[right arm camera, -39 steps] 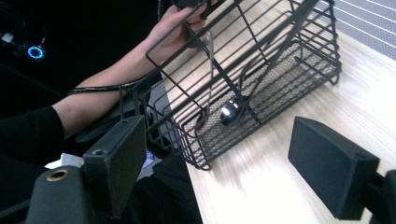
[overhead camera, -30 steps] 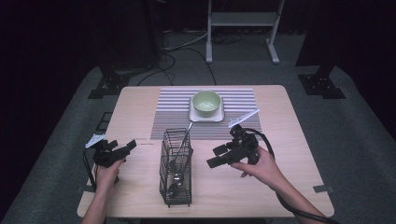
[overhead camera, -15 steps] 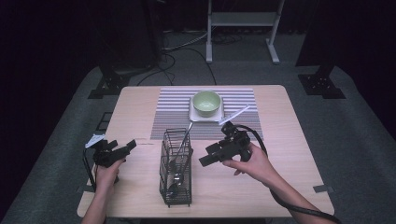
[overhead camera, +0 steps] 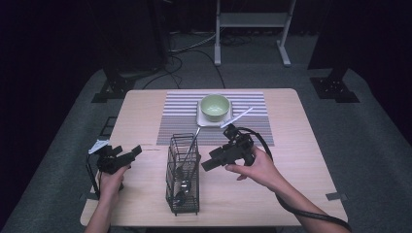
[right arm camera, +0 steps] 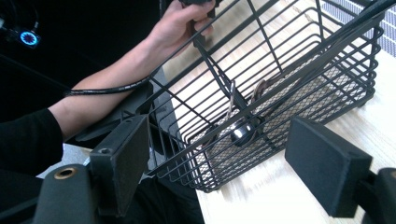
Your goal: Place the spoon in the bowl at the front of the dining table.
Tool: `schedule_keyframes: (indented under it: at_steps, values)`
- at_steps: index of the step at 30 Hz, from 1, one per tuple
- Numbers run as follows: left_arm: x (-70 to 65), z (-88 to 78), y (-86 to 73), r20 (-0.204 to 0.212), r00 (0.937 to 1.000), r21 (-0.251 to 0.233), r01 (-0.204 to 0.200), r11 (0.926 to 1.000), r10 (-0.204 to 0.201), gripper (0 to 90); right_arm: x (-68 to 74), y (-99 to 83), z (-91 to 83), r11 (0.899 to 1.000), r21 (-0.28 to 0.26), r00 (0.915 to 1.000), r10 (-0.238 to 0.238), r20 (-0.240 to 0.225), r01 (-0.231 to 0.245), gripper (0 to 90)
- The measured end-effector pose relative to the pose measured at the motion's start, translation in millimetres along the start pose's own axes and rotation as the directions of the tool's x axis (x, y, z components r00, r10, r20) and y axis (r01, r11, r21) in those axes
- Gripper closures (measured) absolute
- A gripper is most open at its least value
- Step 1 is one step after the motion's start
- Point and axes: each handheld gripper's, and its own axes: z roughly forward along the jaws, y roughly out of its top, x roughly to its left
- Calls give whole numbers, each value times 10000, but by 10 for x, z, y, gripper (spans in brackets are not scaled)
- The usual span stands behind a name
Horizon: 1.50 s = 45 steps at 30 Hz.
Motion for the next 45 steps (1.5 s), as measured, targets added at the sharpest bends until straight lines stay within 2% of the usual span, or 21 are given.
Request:
schedule_keyframes:
  at_steps: [9, 16, 22, 23, 24, 26, 28, 29, 31, 33, 36, 37, 38, 40, 45]
  values:
    - [-1, 0, 0, 13, 10000, 9, 8, 10000, -8, 0, 18, 70, 103, 9990, 441, 9999, -9, 115, 4, 216]
    - [4, -1, 0, 11, 10000, 9, 15, 10000, -15, 0, 40, 136, 146, 9984, 558, 10000, -50, -32, 52, 216]
    - [2, -3, 1, 22, 10000, -6, 34, 10000, -34, 0, 47, 185, 182, 9982, 598, 9999, -89, 122, 81, 226]
    - [3, -3, 1, 16, 10000, -16, 41, 10000, -41, 0, 37, 199, 177, 9984, 567, 9998, -57, 167, 47, 276]
    - [3, -3, 1, 16, 10000, -16, 41, 10000, -41, 0, 37, 199, 177, 9984, 567, 9998, -57, 167, 47, 276]
    - [7, -3, 2, 14, 10000, 2, 31, 10000, -31, 0, 20, 206, 166, 9985, 524, 9995, -140, 279, 125, 342]
    - [7, -2, 1, 11, 10000, 4, 47, 10000, -47, 0, 14, 206, 164, 9985, 521, 9994, -156, 294, 140, 369]
    - [6, -2, 1, 11, 10000, 7, 47, 10000, -47, 0, 7, 206, 158, 9990, 439, 9990, -113, 430, 95, 430]
    - [3, -2, 2, 18, 10000, 1, 29, 10000, -29, 0, 6, 207, 158, 9990, 442, 9990, -60, 446, 40, 447]
    - [0, -3, 2, 21, 10000, -13, 39, 10000, -39, 0, 8, 212, 167, 9988, 458, 9983, -201, 541, 176, 508]
    - [5, -5, 2, 10, 10000, -6, 38, 10000, -38, 0, 17, 214, 191, 9981, 575, 9982, -271, 529, 240, 591]
    - [5, -5, 2, 10, 10000, -6, 38, 10000, -38, 0, 17, 214, 191, 9981, 575, 9982, -271, 529, 240, 591]
    - [6, -6, 3, 5, 10000, -21, 45, 10000, -45, 0, 19, 216, 211, 9968, 743, 9982, -337, 489, 300, 640]
    - [7, -7, 4, 5, 10000, -15, 45, 10000, -45, 0, 23, 215, 218, 9969, 737, 9980, -321, 539, 280, 658]
    - [8, -8, 5, 1, 10000, -29, 55, 10000, -55, 0, 24, 219, 231, 9967, 720, 9980, -400, 487, 364, 803]
